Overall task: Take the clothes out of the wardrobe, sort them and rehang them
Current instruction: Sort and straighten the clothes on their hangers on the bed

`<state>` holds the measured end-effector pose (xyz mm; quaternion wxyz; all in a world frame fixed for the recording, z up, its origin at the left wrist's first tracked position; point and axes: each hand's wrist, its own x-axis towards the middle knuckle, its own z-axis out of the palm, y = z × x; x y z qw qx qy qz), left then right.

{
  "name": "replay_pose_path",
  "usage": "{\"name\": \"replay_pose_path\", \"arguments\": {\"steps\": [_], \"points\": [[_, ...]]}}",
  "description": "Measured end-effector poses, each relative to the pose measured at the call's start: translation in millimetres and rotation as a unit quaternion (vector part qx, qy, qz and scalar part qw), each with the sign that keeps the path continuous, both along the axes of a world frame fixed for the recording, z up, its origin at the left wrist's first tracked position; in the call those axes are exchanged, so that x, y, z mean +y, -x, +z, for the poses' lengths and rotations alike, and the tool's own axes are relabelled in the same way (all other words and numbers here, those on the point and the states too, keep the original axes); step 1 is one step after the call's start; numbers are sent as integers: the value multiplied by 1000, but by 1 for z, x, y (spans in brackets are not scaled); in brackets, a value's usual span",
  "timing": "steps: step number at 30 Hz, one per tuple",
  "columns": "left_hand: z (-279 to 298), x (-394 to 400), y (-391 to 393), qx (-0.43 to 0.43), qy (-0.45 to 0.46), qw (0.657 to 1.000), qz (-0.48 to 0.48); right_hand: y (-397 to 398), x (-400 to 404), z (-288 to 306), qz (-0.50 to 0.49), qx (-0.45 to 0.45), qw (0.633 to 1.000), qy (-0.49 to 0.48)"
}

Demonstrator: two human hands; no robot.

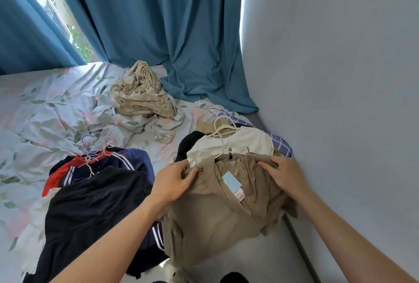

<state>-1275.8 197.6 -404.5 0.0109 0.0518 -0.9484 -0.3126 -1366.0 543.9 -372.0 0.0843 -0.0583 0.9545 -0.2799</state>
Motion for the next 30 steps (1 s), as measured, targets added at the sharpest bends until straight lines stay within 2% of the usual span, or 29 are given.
{"name": "replay_pose_path", "arguments": {"steps": [5, 10, 19, 26, 30], "points": [[-19, -5, 74, -1, -4, 999, -42, 66, -2, -9, -4, 3, 1000, -28], [-54, -3, 150, 9, 58, 997, -42, 150, -6, -35, -6, 9, 997, -72], [-174, 5, 255, -85, 128, 988, -20, 297, -7, -161, 31, -50, 994, -87], [-234, 0, 297, -178, 127, 976, -13, 344, -14, -247, 78, -70, 984, -143], [-238, -11, 292, -177, 102, 979, -3, 339, -30, -267, 100, -36, 980, -168]]}}
